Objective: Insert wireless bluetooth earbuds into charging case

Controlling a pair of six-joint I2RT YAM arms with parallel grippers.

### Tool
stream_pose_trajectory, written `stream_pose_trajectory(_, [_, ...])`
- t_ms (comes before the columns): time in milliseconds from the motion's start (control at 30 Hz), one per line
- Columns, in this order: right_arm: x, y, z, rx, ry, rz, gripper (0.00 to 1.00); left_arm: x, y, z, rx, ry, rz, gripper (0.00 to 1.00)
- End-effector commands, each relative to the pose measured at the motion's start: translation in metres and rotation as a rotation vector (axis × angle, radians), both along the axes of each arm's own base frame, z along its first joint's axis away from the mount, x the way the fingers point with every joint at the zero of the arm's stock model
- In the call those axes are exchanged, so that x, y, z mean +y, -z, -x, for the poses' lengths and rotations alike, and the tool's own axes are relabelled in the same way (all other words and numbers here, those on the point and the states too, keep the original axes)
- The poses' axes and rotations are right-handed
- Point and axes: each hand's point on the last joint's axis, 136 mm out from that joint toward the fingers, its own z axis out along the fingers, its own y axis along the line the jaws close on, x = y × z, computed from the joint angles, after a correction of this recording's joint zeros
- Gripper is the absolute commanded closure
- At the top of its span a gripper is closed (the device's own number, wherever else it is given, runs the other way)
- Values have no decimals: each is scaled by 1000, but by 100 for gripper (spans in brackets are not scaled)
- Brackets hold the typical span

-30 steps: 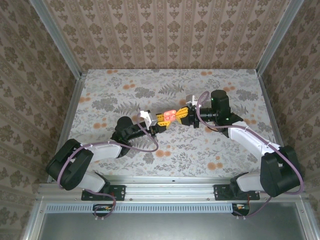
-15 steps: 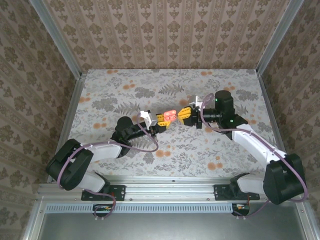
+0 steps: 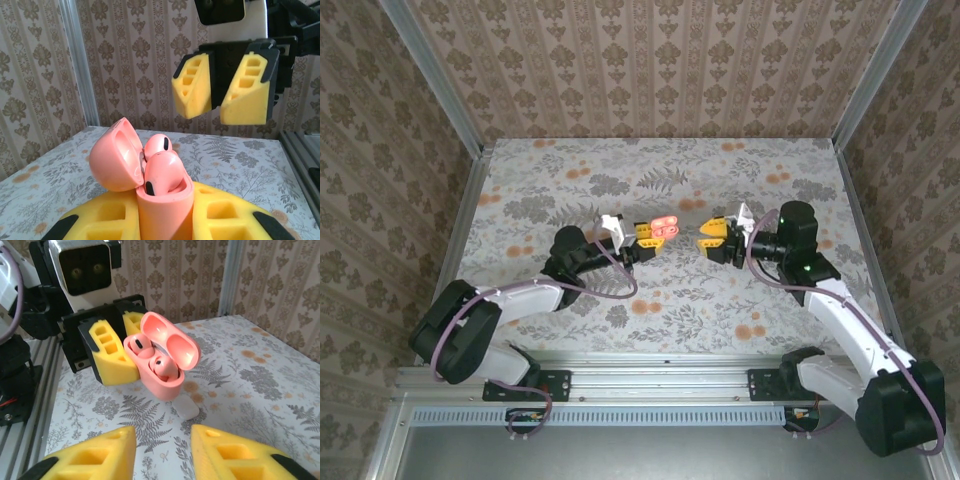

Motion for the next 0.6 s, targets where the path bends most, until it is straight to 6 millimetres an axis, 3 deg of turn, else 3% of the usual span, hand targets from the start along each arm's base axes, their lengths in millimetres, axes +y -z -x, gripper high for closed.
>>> stream_pose_trajectory(0, [-5,0,3,-3,43,-26,60,-5,-22,11,-27,66,28,90])
stream_pose_trajectory(167, [-11,8,9,14,85,-47,51,-9,-29,13,-32,94,25,91])
stream_pose_trajectory(333, [-13,16,9,59,117,-78,35,-12,-31,16,-35,116,20,91])
stream_pose_trajectory(467, [-10,18,4,107,108,-99,23,-13,-31,16,-30,121,20,91])
stream_pose_trajectory(567, [-1,16,5,106,55,-100,20,-14,-31,18,-28,130,21,91])
